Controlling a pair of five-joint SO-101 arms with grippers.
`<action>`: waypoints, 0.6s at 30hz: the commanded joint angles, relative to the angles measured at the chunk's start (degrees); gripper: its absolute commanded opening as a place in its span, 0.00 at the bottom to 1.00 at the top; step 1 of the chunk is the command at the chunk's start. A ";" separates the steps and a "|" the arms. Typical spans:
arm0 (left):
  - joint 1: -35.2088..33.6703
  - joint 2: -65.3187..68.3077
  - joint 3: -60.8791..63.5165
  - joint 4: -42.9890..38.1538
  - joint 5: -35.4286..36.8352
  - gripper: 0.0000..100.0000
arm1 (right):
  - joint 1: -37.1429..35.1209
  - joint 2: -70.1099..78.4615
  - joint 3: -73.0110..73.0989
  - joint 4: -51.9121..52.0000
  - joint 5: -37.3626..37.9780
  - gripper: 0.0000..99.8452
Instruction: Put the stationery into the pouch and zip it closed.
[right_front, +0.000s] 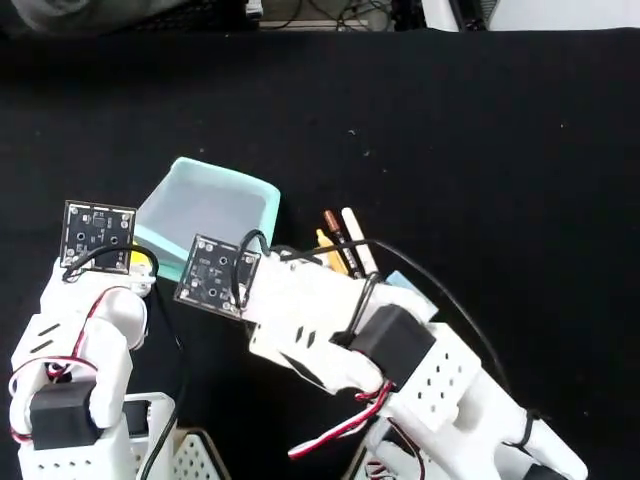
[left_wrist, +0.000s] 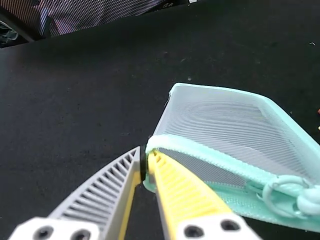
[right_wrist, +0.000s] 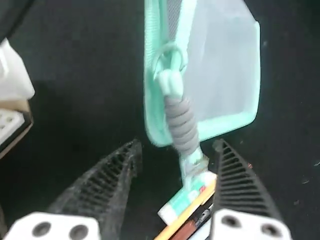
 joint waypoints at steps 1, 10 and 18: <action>-0.13 -0.26 -0.48 -1.58 -0.09 0.03 | -0.53 -0.66 -0.57 -3.78 -0.97 0.32; -0.13 -0.26 -0.48 -1.58 -0.09 0.03 | -0.53 6.46 0.04 -9.76 1.32 0.33; -0.13 -0.26 -0.48 -1.58 -0.09 0.03 | -0.62 17.89 -6.11 -6.24 3.60 0.31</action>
